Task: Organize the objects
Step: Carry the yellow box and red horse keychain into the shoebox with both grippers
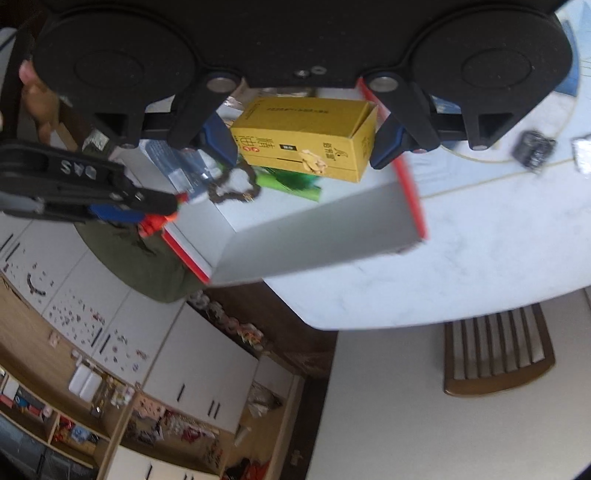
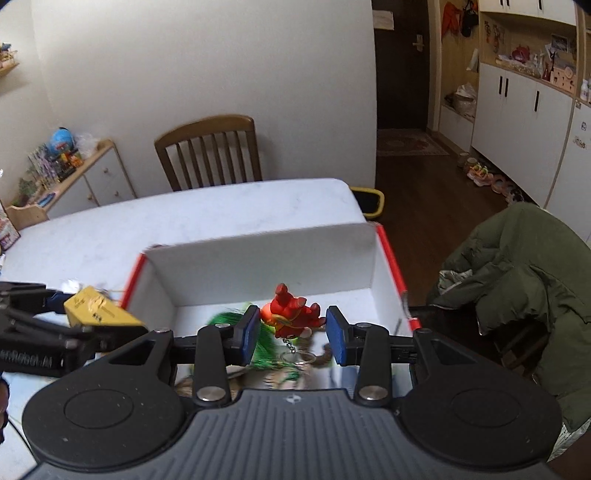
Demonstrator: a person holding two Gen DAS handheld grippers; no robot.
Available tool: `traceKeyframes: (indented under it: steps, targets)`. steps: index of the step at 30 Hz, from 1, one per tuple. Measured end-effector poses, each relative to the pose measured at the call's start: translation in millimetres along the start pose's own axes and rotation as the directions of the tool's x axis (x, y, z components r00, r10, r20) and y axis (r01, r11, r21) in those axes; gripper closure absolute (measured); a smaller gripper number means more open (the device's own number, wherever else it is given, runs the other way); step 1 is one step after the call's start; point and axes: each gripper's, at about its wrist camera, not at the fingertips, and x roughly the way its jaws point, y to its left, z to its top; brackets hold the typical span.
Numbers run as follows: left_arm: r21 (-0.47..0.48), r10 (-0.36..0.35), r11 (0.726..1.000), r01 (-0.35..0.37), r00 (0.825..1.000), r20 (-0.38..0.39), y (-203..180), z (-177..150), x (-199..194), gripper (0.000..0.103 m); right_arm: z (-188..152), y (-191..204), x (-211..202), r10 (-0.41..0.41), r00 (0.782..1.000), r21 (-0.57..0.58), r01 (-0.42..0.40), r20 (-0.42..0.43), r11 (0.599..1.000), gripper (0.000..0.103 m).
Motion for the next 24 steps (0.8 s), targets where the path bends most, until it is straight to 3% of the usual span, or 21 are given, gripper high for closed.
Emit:
traceKeyframes:
  steps: [5, 14, 24]
  targets:
    - [0.022, -0.010, 1.000, 0.012, 0.998, -0.069, -23.5, -6.3, 29.1, 0.026, -4.2, -15.0, 21.6, -0.002, 0.999, -0.001, 0.002, -0.041, 1.000, 0.065]
    - [0.064, 0.007, 0.998, 0.001, 0.993, -0.120, -52.1, -9.2, 60.5, 0.026, -14.4, -33.8, 46.4, 0.001, 0.995, -0.009, -0.002, -0.103, 1.000, 0.065]
    - [0.026, 0.015, 1.000, -0.010, 0.979, -0.202, -54.5, -13.0, 85.2, 0.026, -23.6, -39.9, 52.7, -0.009, 0.989, -0.049, 0.002, -0.150, 0.999, 0.065]
